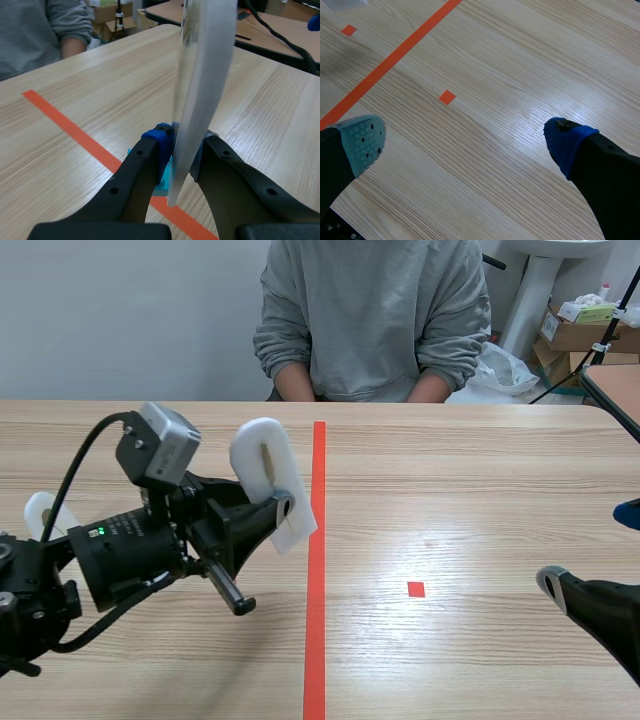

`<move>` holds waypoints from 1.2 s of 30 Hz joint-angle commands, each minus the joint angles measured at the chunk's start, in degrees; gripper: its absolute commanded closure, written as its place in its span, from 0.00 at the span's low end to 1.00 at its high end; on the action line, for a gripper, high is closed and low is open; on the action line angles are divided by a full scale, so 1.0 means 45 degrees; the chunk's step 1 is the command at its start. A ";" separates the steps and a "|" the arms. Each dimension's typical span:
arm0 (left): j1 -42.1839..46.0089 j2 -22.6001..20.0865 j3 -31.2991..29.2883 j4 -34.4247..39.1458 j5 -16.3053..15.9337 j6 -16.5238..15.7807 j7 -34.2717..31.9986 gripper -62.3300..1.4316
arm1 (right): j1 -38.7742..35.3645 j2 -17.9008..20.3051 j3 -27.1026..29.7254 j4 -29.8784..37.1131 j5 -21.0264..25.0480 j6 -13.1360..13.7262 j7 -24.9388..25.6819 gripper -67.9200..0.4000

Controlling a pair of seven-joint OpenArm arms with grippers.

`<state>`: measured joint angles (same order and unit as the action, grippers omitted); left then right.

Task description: Do the leaf sorting experiment

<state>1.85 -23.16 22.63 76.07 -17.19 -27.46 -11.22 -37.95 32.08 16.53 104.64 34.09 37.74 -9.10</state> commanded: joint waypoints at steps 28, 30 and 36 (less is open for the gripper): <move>0.3487 0.1263 -0.6193 0.1112 -0.1996 0.2035 0.0743 0.91 | 0.0223 0.0131 0.0063 0.0068 0.0146 -0.0039 0.0243 0.00; 0.3269 0.1214 -0.6324 0.0359 -0.1991 0.2035 0.0695 0.91 | 0.0223 0.0131 0.0063 0.0068 0.0146 -0.0039 0.0243 0.00; 0.2778 0.0685 -0.6829 -0.1481 -0.1982 0.2079 0.0107 0.91 | 0.0219 0.0131 0.0063 0.0068 0.0146 -0.0039 0.0238 0.00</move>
<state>15.00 -18.79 -6.87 67.92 -25.56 -18.02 -9.32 -37.65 32.08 16.53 104.64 34.09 37.74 -9.06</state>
